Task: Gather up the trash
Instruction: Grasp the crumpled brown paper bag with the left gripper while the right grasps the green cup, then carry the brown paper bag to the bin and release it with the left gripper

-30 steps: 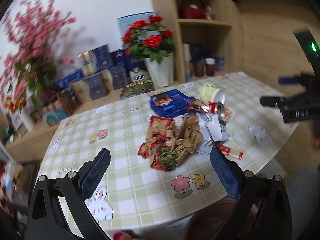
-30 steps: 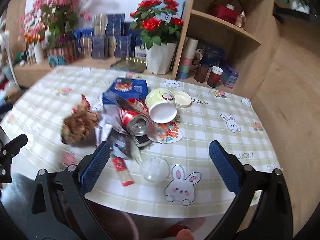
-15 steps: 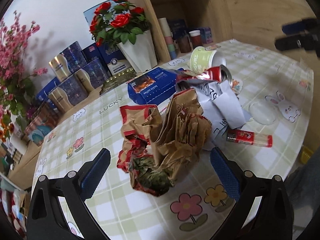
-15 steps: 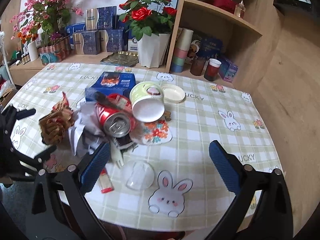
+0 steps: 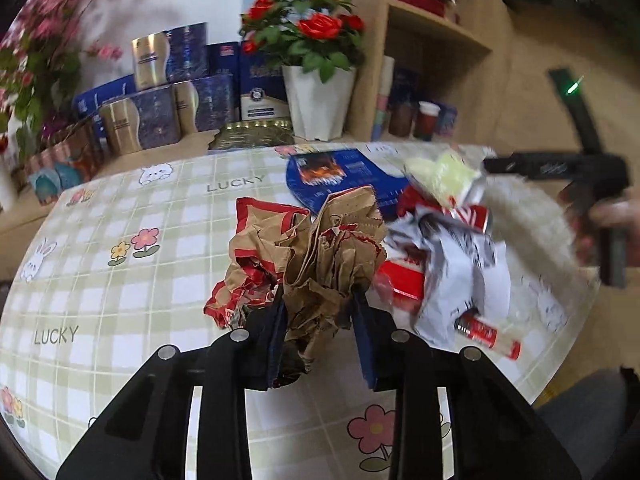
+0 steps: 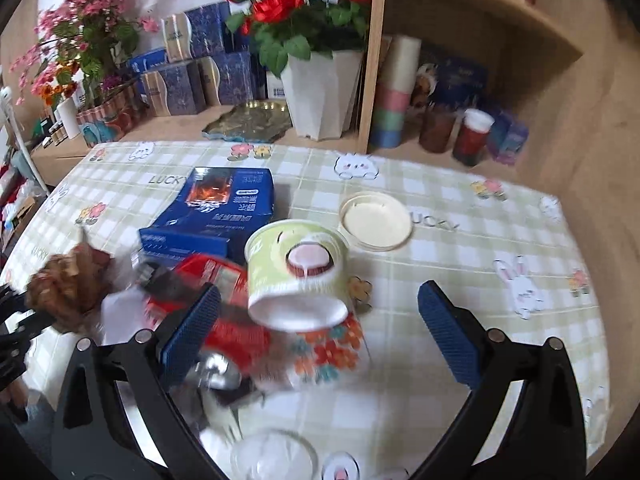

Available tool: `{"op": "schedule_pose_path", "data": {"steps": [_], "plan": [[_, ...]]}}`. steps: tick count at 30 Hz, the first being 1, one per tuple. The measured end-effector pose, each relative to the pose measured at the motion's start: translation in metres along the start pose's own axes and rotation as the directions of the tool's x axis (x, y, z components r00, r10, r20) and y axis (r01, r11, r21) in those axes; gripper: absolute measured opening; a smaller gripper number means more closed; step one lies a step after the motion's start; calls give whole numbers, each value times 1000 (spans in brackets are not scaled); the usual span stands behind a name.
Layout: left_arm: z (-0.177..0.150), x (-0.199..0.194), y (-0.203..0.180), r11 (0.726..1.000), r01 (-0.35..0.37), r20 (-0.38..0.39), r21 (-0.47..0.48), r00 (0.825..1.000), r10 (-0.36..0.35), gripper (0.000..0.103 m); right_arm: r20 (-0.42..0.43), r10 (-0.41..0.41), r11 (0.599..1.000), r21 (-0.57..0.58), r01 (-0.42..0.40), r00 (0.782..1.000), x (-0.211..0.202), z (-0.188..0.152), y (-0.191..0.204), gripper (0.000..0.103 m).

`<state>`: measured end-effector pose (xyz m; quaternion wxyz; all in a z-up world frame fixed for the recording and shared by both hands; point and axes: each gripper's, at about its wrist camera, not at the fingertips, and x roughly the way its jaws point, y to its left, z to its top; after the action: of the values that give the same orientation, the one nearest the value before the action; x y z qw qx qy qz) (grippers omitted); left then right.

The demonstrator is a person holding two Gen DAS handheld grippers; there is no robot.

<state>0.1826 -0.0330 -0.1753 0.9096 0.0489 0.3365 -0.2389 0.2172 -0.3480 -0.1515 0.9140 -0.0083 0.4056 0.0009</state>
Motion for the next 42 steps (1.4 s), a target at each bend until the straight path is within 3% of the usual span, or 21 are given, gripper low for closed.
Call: {"op": "schedule_pose_path", "data": {"steps": [12, 14, 15, 17, 28, 37, 42], "plan": [[8, -16, 23, 993, 49, 32, -106, 998, -46, 30, -134, 88, 993, 91, -77, 987, 71, 17, 1, 96], [8, -18, 22, 993, 51, 34, -104, 998, -48, 30, -158, 95, 993, 87, -82, 983, 76, 17, 2, 91], [8, -19, 21, 993, 52, 35, -105, 998, -49, 30, -175, 109, 992, 88, -95, 979, 78, 17, 2, 79], [9, -21, 21, 992, 61, 39, -111, 998, -57, 30, -181, 124, 989, 97, -108, 976, 77, 17, 1, 79], [15, -45, 13, 984, 119, 60, -132, 992, -111, 29, 4, 133, 986, 97, -133, 991, 10, 13, -4, 78], [18, -88, 0, 981, 155, 84, -121, 986, -145, 29, 131, 177, 976, 104, -191, 975, -56, -15, 10, 78], [12, -118, -17, 972, 216, 85, -93, 974, -208, 29, 208, 209, 966, 111, -236, 955, -102, -43, 23, 78]]}}
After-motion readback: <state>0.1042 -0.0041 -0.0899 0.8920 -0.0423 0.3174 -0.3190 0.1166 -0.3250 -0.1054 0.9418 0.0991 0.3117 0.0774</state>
